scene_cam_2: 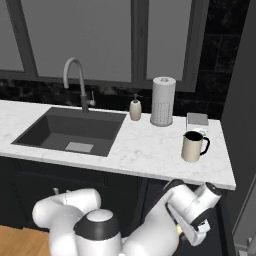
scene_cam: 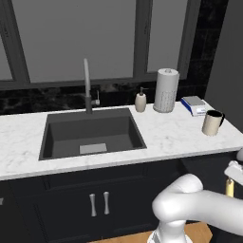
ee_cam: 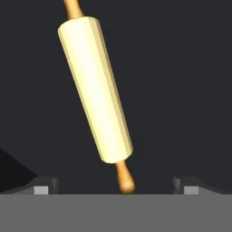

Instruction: Pick the rolling pin from the drawer and place it on the counter.

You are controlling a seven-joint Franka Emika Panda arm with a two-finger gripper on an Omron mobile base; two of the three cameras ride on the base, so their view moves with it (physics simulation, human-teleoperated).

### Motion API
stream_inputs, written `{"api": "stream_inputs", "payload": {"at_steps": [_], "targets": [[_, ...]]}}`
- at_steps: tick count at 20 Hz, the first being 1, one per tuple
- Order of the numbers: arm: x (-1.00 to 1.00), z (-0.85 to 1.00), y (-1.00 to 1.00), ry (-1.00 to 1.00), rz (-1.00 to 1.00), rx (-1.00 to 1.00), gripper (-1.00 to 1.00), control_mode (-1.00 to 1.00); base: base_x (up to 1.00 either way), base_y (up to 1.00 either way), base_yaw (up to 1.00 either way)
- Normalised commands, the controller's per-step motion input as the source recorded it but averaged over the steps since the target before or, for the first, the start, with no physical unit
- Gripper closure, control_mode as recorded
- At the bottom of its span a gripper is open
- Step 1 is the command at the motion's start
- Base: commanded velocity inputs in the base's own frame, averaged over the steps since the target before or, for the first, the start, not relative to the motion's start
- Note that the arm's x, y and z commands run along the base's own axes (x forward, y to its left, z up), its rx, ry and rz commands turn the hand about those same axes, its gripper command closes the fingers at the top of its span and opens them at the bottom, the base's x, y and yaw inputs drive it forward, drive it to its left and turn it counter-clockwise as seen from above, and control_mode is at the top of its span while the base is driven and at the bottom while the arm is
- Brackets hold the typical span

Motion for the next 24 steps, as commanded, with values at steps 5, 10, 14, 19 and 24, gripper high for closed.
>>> {"api": "stream_inputs", "payload": {"at_steps": [5, 10, 14, 19, 24], "targets": [[0.19, -0.54, 0.00, 0.05, 0.00, -0.01, -1.00, -1.00, 0.00, 0.00, 0.00], [0.19, -0.35, -0.05, 0.02, 0.00, 0.00, -1.00, -1.00, 0.00, 0.00, 0.00], [0.07, -0.21, -0.25, 0.00, 0.00, 0.00, -1.00, -1.00, 0.00, 0.00, 0.00], [-0.01, -0.07, -0.34, 0.01, 0.00, 0.00, 1.00, -1.00, 0.00, 0.00, 0.00], [-0.27, 0.08, -0.13, 0.01, 0.00, 0.00, 1.00, -1.00, 0.00, 0.00, 0.00]]}}
